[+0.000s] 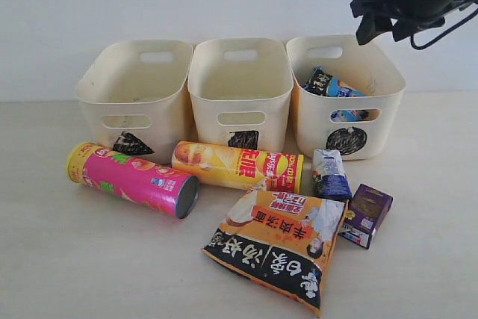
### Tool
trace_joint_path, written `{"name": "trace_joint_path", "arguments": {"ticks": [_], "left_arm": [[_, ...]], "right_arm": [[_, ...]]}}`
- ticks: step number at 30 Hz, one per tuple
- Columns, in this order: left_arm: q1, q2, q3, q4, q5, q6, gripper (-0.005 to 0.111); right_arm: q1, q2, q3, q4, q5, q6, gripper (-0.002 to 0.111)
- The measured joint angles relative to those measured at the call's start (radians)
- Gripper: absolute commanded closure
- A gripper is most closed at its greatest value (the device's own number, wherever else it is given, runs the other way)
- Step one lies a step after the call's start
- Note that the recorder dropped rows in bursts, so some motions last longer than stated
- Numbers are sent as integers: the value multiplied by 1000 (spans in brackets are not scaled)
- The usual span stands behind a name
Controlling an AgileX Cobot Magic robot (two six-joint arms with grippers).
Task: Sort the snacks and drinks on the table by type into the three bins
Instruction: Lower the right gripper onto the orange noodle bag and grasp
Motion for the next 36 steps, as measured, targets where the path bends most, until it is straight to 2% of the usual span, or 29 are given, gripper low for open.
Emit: {"name": "trace_joint_path", "arguments": {"ticks": [4,7,20,22,27,29,36], "left_arm": [[0,0,0,0,0,0,103],[0,0,0,0,0,0,103],[0,0,0,0,0,0,103],[0,0,0,0,0,0,103],[0,0,0,0,0,0,103],[0,0,0,0,0,0,103],[0,0,0,0,0,0,103]], "right_arm": [[0,-50,65,14,59,11,55],[0,-136,240,37,-17,9,55],[0,-364,652,373,-81,-142,55],[0,-384,710,416,-81,-176,49],[0,-398,846,474,-71,-224,19],[4,-398,892,486,-69,-239,16],[88,-398,1042,551,-142,-269,16]]}}
